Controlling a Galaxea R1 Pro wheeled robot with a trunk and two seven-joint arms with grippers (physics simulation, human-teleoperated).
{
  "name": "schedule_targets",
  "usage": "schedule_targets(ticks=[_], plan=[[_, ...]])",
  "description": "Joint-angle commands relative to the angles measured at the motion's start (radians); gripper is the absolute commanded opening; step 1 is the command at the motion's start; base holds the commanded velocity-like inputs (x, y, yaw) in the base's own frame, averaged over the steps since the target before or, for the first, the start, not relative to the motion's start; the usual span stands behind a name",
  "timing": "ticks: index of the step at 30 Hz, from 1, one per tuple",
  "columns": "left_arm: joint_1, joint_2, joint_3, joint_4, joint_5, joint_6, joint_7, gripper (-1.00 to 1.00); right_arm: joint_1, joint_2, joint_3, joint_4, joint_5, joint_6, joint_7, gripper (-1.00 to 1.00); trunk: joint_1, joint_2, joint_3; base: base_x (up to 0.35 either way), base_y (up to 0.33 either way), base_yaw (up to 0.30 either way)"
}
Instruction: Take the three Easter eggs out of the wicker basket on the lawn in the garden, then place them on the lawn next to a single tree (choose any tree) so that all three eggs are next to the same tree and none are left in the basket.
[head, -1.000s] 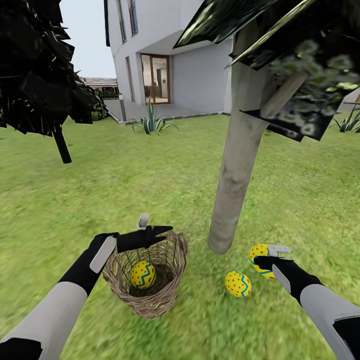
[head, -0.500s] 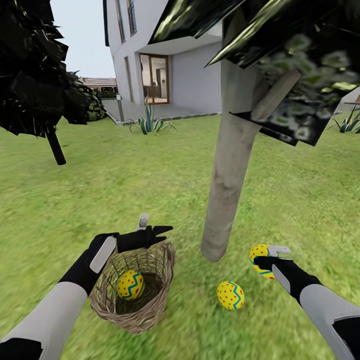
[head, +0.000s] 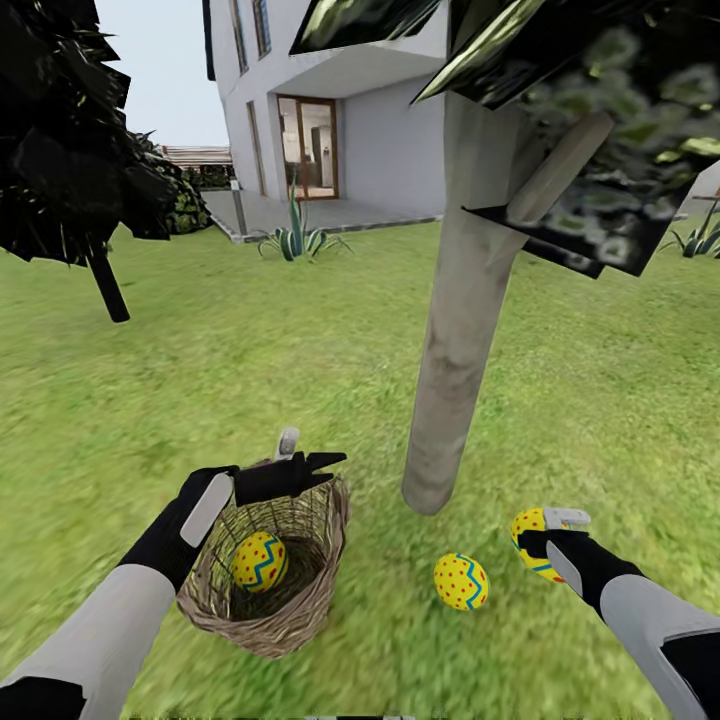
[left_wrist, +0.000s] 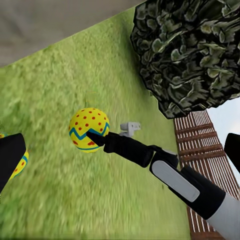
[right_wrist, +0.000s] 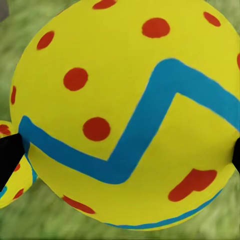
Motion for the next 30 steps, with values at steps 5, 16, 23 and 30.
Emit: schedule_targets(ticks=[5, 16, 23, 30], plan=[[-0.001, 0.0, -0.002, -0.001, 0.005, 0.005, 0.0, 1.0, 0.0, -0.001, 0.009, -0.007, -0.005, 0.002, -0.001, -1.0, 0.002, -0.002, -0.02, 0.0, 0.0, 0.0], [-0.001, -0.097, -0.194, -0.046, 0.003, 0.009, -0.2, 1.0, 0.0, -0.001, 0.01, -0.013, -0.003, -0.004, 0.0, -1.0, 0.007, -0.004, -0.063, 0.0, 0.0, 0.0], [-0.001, -0.133, -0.199, -0.124, 0.007, 0.006, -0.216, 1.0, 0.0, 0.001, 0.01, -0.013, -0.003, -0.004, 0.001, -1.0, 0.01, -0.006, -0.09, 0.0, 0.0, 0.0], [-0.001, -0.133, -0.2, -0.14, 0.017, 0.005, -0.217, 1.0, 0.0, 0.0, 0.01, -0.014, -0.003, -0.004, 0.001, -1.0, 0.013, -0.007, -0.117, 0.0, 0.0, 0.115]])
